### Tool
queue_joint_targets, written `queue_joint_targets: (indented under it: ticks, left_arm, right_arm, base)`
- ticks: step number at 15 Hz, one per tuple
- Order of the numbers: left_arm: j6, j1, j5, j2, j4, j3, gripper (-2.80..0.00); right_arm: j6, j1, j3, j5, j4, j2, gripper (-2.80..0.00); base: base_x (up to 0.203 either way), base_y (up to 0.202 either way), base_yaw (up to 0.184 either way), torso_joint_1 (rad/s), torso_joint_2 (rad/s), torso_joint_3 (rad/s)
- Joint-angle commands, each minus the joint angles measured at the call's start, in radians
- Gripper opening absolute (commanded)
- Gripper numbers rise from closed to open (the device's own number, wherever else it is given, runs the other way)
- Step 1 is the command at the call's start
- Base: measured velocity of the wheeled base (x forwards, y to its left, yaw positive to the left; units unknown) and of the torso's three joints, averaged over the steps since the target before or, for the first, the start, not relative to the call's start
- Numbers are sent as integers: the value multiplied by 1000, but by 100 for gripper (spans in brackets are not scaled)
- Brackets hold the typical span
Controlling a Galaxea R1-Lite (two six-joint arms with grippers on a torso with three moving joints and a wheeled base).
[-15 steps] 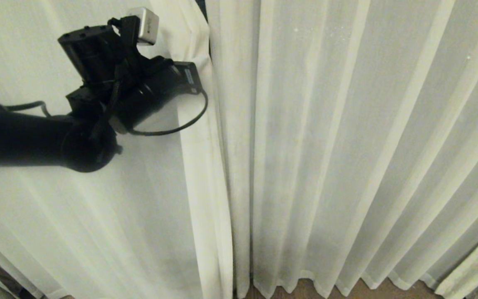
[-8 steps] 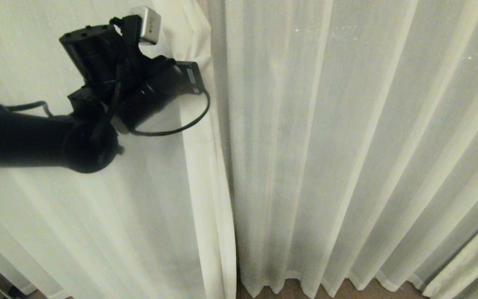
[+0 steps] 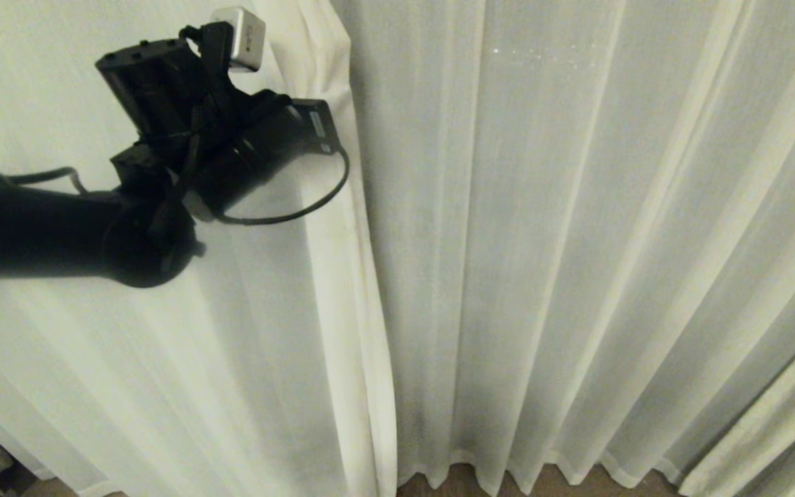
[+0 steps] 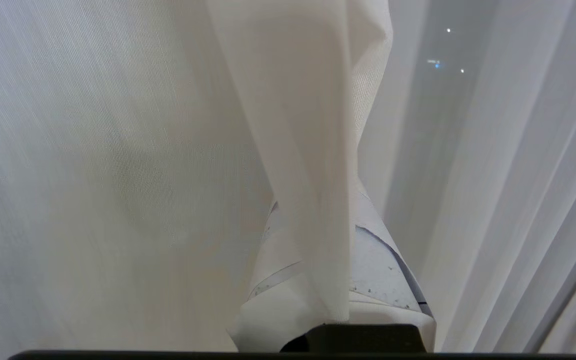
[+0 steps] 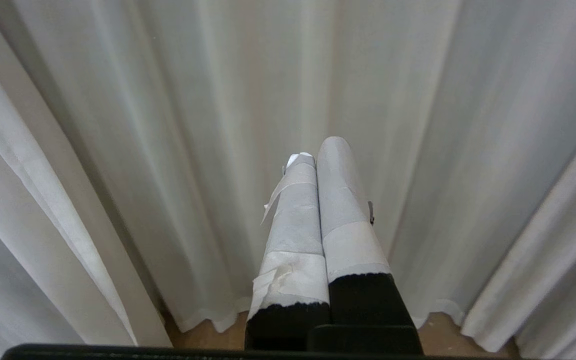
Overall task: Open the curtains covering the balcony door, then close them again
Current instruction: Close the inner curtains on both sides
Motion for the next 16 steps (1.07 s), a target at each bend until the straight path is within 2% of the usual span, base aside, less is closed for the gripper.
queue_joint_targets:
  ticks: [1,13,16]
  left_arm:
    - [-1,-3,-2,-1,-2,0,-280]
    - [0,-18,0,0,-2,2,-280]
    - [0,-18,0,-1,-2,3,-280]
  right_arm:
    - [1,0,0,0,-1,1,-280]
    - [1,0,0,0,-1,1,-280]
    - [1,0,0,0,-1,1,-280]
  base:
    - [0,-187,4,-2,6,2]
    - [0,-181,2,3,1,3]
    - [0,-55,3,0,2,2]
